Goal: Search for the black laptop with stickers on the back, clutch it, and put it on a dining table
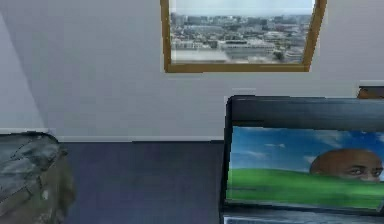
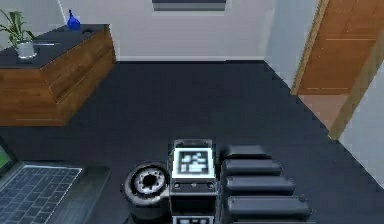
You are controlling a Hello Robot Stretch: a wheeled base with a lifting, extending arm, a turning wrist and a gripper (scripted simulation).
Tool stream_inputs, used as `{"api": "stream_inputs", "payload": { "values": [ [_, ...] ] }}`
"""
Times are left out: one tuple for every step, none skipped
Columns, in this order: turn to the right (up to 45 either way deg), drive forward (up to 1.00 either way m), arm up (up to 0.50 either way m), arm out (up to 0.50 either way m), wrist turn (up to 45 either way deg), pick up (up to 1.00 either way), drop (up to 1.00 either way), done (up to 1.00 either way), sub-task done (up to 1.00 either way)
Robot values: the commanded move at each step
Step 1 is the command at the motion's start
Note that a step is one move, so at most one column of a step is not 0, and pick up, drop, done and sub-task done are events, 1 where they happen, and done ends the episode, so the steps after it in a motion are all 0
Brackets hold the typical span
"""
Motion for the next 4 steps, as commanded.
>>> {"api": "stream_inputs", "payload": {
  "values": [
    [0.0, 0.25, 0.00, 0.00, 0.0, 0.00, 0.00, 0.00, 0.00],
    [45.0, 0.00, 0.00, 0.00, 0.0, 0.00, 0.00, 0.00, 0.00],
    [42.0, 0.00, 0.00, 0.00, 0.0, 0.00, 0.00, 0.00, 0.00],
    [0.0, 0.60, 0.00, 0.00, 0.0, 0.00, 0.00, 0.00, 0.00]
  ]
}}
